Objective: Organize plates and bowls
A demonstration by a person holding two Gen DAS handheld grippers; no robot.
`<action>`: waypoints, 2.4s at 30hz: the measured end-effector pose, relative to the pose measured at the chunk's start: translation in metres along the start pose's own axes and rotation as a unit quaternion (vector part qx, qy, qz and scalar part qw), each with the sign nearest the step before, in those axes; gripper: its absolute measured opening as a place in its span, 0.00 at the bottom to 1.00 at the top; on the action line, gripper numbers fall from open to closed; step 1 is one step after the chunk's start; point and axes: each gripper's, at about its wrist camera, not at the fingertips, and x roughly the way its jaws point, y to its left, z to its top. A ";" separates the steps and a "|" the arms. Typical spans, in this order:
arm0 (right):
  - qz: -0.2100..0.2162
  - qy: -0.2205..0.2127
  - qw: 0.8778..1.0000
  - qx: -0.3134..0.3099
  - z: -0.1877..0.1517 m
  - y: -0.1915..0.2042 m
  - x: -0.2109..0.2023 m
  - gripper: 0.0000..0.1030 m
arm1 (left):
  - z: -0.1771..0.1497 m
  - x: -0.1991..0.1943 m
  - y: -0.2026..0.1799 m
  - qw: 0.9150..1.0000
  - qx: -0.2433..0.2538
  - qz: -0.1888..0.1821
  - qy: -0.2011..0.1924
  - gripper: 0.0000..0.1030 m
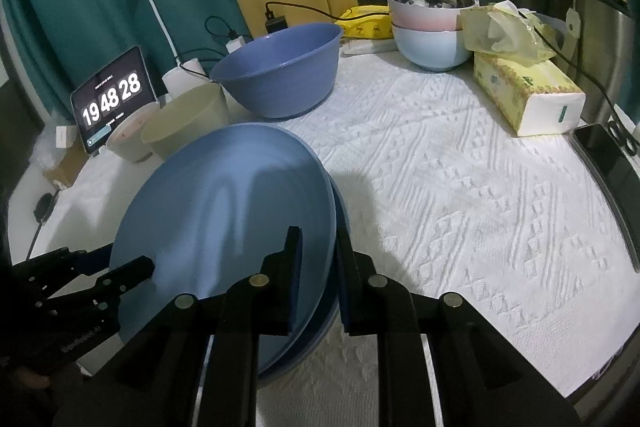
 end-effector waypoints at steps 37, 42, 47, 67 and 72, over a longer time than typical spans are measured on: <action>0.039 0.026 0.998 0.050 -0.012 -0.018 0.023 0.36 | 0.005 0.027 0.028 0.989 -0.109 -0.094 0.017 0.44; 0.033 0.023 0.998 0.053 -0.012 -0.016 0.024 0.36 | 0.005 0.026 0.023 0.991 -0.098 -0.093 0.009 0.43; 0.027 0.026 0.998 0.050 -0.012 -0.012 0.023 0.36 | 0.004 0.023 0.023 0.992 -0.092 -0.091 0.008 0.43; 0.037 0.026 0.999 0.004 -0.009 0.058 0.017 0.36 | -0.021 -0.008 0.071 0.990 -0.122 -0.066 -0.020 0.43; 0.047 0.030 0.998 -0.016 -0.004 0.085 0.025 0.35 | -0.029 -0.014 0.097 0.988 -0.143 -0.059 -0.024 0.43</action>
